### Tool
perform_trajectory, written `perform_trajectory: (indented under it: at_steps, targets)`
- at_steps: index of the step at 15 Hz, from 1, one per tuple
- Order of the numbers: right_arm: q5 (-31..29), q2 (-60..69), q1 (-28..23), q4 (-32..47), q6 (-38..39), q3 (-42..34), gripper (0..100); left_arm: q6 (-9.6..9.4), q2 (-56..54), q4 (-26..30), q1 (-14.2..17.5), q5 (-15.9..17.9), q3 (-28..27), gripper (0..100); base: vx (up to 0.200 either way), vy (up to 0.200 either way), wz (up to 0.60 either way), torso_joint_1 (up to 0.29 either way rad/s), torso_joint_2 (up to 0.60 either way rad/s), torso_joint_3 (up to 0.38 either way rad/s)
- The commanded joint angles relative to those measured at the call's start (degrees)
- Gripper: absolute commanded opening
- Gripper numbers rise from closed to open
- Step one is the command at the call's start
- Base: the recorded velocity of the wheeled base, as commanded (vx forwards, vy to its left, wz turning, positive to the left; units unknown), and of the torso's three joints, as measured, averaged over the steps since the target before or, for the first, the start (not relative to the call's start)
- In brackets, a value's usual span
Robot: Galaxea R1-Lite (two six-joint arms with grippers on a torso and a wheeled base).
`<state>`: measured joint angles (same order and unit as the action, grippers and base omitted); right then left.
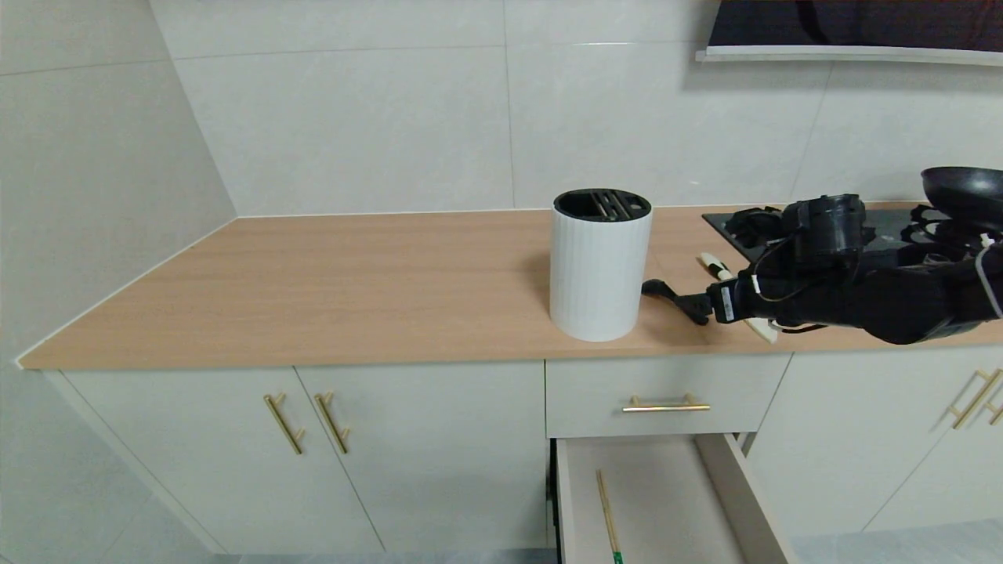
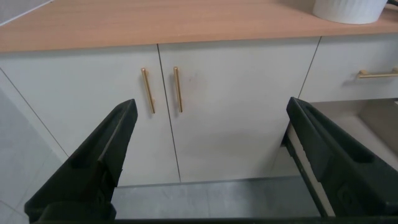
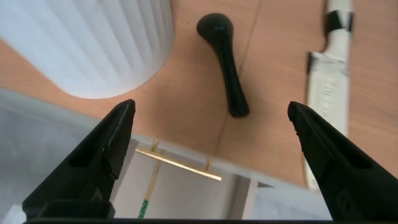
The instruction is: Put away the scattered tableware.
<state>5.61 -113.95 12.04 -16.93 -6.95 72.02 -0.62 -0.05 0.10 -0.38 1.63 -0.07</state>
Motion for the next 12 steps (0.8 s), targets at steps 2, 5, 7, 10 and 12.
perform_trajectory:
  at_steps: [2, 5, 7, 10, 12]
  targets:
    - [1.4, -6.6, -0.8, -2.8, -0.1, 2.2, 100, 0.01, 0.0, 0.0, 0.0, 0.0, 0.0, 100, 0.0, 0.0, 0.0, 0.0, 0.0, 0.0]
    - [1.0, -10.3, -1.2, -6.6, 0.0, 3.8, 100, 0.01, 0.0, 0.0, 0.0, 0.0, 0.1, 100, 0.0, 0.0, 0.0, 0.0, 0.0, 0.0]
    - [0.7, -12.0, -1.4, -6.6, 0.0, 5.5, 100, 0.01, 0.0, 0.0, 0.0, -0.1, 0.1, 100, 0.0, 0.0, 0.0, 0.0, 0.0, 0.0]
    - [-1.5, -14.4, -1.9, -6.6, 0.2, 7.7, 100, 0.01, 0.0, 0.0, 0.0, 0.0, 0.1, 100, 0.0, 0.0, 0.0, 0.0, 0.0, 0.0]
    - [-1.8, -15.5, -1.9, -6.6, 0.5, 8.7, 100, 0.01, 0.0, 0.0, 0.0, 0.0, 0.0, 100, 0.0, 0.0, 0.0, 0.0, 0.0, 0.0]
